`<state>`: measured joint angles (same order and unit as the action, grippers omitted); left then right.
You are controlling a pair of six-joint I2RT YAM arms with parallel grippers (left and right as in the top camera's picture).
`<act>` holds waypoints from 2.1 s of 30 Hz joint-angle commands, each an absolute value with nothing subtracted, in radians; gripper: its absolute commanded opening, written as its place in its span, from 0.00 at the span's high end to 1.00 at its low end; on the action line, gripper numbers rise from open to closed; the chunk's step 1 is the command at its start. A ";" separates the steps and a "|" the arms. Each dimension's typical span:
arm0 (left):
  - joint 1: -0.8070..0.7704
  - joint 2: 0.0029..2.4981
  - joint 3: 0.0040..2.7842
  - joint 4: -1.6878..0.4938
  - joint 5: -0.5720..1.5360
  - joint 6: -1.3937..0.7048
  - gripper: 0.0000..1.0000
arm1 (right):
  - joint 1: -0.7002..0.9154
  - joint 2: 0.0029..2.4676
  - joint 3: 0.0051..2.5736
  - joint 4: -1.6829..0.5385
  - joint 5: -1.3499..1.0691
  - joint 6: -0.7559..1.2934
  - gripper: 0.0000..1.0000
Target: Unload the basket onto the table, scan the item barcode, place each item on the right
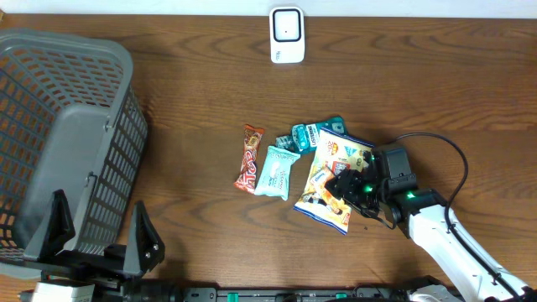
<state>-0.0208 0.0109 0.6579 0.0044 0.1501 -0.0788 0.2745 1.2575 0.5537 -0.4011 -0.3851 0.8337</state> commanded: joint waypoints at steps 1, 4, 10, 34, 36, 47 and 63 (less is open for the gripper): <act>-0.022 0.003 0.660 0.008 0.141 -0.081 0.01 | 0.283 1.250 0.557 -0.416 -0.287 0.897 0.59; -0.022 0.003 0.660 0.008 0.141 -0.081 0.01 | 0.284 1.253 0.549 -0.415 -0.259 0.941 0.66; -0.022 0.003 0.660 0.008 0.141 -0.081 0.01 | 0.284 1.282 0.538 -0.410 -0.264 1.011 0.69; -0.022 0.003 0.657 0.004 0.141 -0.081 0.00 | 0.165 1.317 0.556 -0.341 -0.849 1.003 0.98; -0.022 0.003 0.657 0.004 0.141 -0.081 0.01 | 0.116 1.277 0.556 -0.340 -1.011 0.987 0.99; -0.022 0.003 0.603 0.010 0.141 -0.086 0.01 | 0.060 1.235 0.556 -0.458 -1.372 1.025 0.99; -0.022 0.111 0.428 0.030 0.231 -0.271 0.01 | 0.060 1.235 0.556 -0.461 -1.272 1.015 0.98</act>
<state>-0.0208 0.0578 0.4747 0.0483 0.1978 -0.2329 0.0654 1.2404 0.5545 -0.4591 -1.2682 1.0153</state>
